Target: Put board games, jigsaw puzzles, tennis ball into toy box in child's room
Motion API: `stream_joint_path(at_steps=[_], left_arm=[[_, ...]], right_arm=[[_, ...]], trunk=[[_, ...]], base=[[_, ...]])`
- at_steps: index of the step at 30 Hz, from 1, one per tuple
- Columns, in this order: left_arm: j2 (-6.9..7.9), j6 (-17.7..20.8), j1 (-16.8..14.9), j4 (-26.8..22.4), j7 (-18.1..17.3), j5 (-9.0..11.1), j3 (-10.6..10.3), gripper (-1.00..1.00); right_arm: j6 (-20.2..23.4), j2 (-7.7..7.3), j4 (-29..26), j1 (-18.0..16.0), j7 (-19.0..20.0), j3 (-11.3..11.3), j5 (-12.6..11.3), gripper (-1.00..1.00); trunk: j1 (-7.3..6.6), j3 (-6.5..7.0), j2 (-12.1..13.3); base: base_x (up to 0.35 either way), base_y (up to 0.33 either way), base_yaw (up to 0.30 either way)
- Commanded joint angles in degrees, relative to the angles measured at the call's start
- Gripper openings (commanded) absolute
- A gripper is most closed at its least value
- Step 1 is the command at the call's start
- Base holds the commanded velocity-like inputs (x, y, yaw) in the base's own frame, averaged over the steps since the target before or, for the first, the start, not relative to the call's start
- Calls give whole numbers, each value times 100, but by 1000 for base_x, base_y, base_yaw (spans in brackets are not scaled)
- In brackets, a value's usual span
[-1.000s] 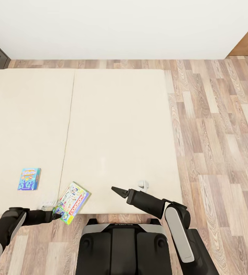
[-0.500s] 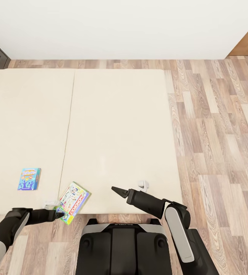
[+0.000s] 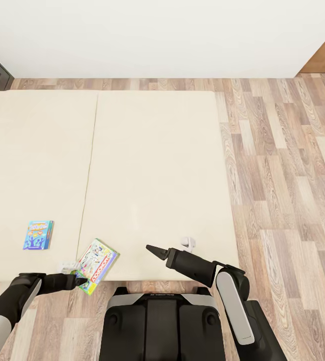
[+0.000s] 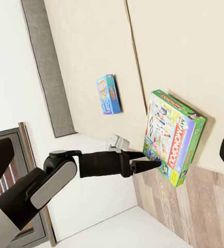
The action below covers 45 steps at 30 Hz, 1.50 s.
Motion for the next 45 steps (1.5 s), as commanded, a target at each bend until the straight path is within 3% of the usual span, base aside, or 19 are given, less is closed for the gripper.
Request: stream_joint_path(at_steps=[1, 20, 28, 45], left_arm=[[-7, 9, -1, -8, -49, -55, 31, 100], [-21, -222, -2, -8, -52, -2, 27, 100], [-160, -201, -1, -8, -109, 12, 24, 100], [-236, -186, -2, -13, -161, 15, 26, 100]], right_arm=[[25, 3, -3, -2, 26, -6, 20, 100], [25, 3, -3, -2, 26, -5, 20, 100], [24, 3, -3, 0, 26, -5, 20, 100], [18, 3, -3, -2, 18, -5, 20, 100]], trunk=[[3, -6, -9], [3, -6, -9], [3, -6, -9], [3, -6, -9]], base=[[0, 0, 0], [0, 0, 0], [0, -2, 0], [0, -22, 0]])
